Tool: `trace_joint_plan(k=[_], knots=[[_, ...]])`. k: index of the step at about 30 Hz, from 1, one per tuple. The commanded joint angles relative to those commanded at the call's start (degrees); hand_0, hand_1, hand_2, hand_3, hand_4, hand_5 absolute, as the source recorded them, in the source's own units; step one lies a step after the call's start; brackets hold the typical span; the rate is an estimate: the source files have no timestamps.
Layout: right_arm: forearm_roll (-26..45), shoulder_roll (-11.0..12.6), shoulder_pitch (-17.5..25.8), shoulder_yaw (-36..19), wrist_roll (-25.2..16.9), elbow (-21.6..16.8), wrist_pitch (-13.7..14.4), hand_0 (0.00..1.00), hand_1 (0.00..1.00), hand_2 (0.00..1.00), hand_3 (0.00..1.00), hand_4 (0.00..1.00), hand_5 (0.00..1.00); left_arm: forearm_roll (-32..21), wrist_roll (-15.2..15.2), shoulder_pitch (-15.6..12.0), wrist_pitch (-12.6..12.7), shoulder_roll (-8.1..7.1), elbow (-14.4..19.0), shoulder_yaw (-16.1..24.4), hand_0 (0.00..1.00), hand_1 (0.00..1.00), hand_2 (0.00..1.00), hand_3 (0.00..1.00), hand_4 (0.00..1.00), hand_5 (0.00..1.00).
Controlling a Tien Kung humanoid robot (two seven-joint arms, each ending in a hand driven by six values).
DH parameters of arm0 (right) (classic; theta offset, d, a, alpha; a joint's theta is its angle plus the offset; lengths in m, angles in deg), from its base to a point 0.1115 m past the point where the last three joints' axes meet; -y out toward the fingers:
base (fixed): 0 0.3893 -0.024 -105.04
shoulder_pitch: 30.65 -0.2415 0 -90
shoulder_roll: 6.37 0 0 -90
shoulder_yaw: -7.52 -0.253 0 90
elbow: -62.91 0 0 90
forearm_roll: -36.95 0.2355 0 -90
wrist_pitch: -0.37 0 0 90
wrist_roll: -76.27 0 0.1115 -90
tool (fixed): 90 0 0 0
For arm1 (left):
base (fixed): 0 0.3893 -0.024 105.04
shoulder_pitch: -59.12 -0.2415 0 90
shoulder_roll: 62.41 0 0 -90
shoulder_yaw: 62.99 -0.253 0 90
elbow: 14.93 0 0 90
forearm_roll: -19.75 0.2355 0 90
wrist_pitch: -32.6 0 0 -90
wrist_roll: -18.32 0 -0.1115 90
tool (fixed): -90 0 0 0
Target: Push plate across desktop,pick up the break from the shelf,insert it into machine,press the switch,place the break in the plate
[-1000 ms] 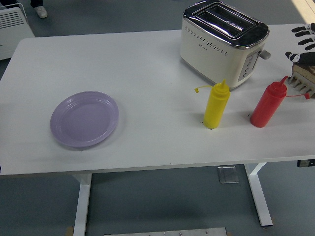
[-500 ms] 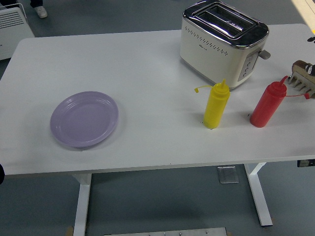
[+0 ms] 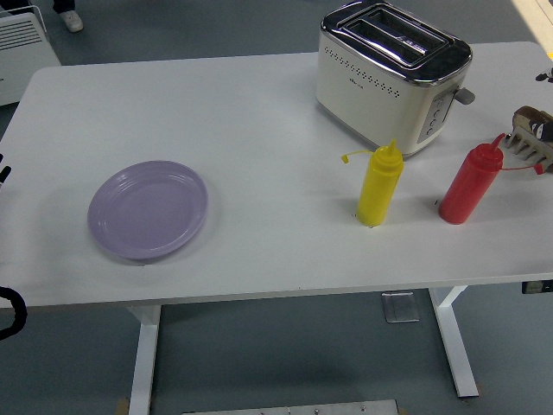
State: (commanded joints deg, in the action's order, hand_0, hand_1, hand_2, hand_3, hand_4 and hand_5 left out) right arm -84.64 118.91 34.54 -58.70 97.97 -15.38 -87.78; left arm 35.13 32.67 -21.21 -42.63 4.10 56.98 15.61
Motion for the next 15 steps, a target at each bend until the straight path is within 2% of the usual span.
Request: trace_joint_plan(k=[8,15], knots=[[2.3,0.0,0.0,0.8,-0.1,0.9,0.1,0.591,0.692,0.760,0.789,0.788,0.164,-0.5,-0.1,0.2,0.0,0.00,-0.4,-0.2,0.861,0.783,0.761,0.734,0.722,0.998],[3.9,-0.8,-0.8,3.9,-0.6,6.1,3.8,0.562,0.666,0.726,0.761,0.786,0.167,-0.9,-0.1,1.1,-0.4,0.32,-1.8,-1.3,0.859,0.782,0.759,0.729,0.715,0.998]])
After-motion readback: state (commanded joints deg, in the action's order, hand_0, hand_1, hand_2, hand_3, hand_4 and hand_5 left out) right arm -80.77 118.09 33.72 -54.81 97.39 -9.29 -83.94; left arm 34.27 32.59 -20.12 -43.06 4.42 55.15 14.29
